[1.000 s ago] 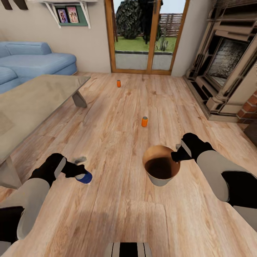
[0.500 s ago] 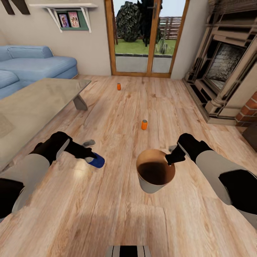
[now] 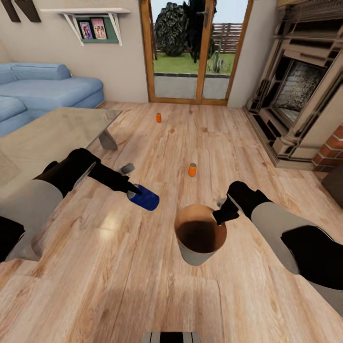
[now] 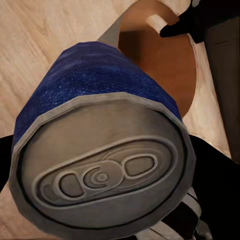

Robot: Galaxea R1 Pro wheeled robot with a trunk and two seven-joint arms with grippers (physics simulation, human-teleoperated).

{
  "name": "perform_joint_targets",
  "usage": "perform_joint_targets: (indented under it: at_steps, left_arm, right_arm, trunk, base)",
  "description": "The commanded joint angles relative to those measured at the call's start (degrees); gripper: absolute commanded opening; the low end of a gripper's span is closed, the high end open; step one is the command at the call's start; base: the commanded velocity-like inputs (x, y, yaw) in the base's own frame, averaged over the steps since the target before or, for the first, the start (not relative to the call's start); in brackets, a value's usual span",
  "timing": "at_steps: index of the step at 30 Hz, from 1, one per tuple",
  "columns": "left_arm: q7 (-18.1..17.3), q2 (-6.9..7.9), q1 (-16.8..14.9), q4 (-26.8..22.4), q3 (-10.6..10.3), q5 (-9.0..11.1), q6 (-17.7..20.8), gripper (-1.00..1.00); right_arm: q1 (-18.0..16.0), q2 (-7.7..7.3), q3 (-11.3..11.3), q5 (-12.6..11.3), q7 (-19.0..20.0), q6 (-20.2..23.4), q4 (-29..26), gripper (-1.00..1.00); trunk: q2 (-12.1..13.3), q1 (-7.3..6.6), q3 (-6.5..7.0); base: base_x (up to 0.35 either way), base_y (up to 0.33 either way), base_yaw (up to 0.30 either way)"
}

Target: Put the three can of soda from the living room inside the tash can in the kitchen.

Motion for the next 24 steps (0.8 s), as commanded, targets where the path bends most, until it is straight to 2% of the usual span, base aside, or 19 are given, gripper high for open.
perform_joint_targets:
  at_steps: [1, 6, 9, 11, 16, 17, 18, 20, 24]
  left_arm:
    - [-1.7, -0.14, -0.1, -1.4, -1.2, -0.2, 0.0, -1.00]
    - [-4.4, -1.06, -0.2, -3.7, -3.3, -0.4, 0.0, -1.00]
    - [-4.9, -2.44, -0.3, -3.9, -5.2, -0.5, 0.0, -1.00]
    - [-5.0, -3.08, -0.3, -3.9, -5.8, -0.5, 0.0, -1.00]
    - [-5.0, -6.66, -0.3, -3.6, -6.9, -0.8, 0.0, -1.00]
    - [-4.9, -8.27, -0.2, -3.5, -7.3, -2.0, 0.0, -1.00]
    - [-4.9, -8.80, -0.2, -3.5, -7.5, -2.6, 0.0, -1.00]
    - [-4.7, -10.52, -0.1, -3.1, -7.9, -6.0, 0.0, -1.00]
    - [-3.3, -11.57, 0.2, -2.8, -8.0, -8.2, 0.0, -1.00]
  right_arm:
    - [0.0, 0.45, -0.8, -1.8, 0.2, 0.4, 0.2, -1.00]
    - [0.0, 2.19, -0.8, -1.8, 0.1, 0.4, 0.5, -1.00]
    - [0.1, 4.05, -0.8, -1.8, -0.4, 0.4, 0.5, -1.00]
    - [0.1, 4.63, -0.8, -1.8, -0.5, 0.4, 0.5, -1.00]
    - [0.1, 6.64, -0.7, -1.8, -1.3, 0.4, 0.5, -1.00]
    - [0.1, 7.35, -0.7, -1.8, -1.8, 0.4, 0.5, -1.00]
    - [0.0, 7.52, -0.7, -1.8, -1.9, 0.4, 0.4, -1.00]
    - [0.0, 7.98, -0.7, -1.8, -2.2, 0.4, 0.3, -1.00]
    - [0.0, 8.30, -0.7, -1.9, -2.3, 0.4, 0.1, -1.00]
  trunk:
    - [0.4, -0.23, 0.19]
    - [2.4, -1.32, 1.09]
    - [3.6, -1.98, 1.62]
    - [4.4, -2.42, 1.98]
    - [6.4, -3.52, 2.88]
    - [6.4, -3.52, 2.88]
    - [6.4, -3.52, 2.88]
    - [6.4, -3.52, 2.88]
    - [6.4, -3.52, 2.88]
  base:
    - [0.000, 0.000, 0.000]
    - [0.000, 0.000, 0.000]
    - [0.000, 0.000, 0.000]
    - [0.000, 0.000, 0.000]
    - [0.000, 0.000, 0.000]
    - [0.000, 0.000, 0.000]
    - [0.000, 0.000, 0.000]
    - [0.000, 0.000, 0.000]
    - [0.000, 0.000, 0.000]
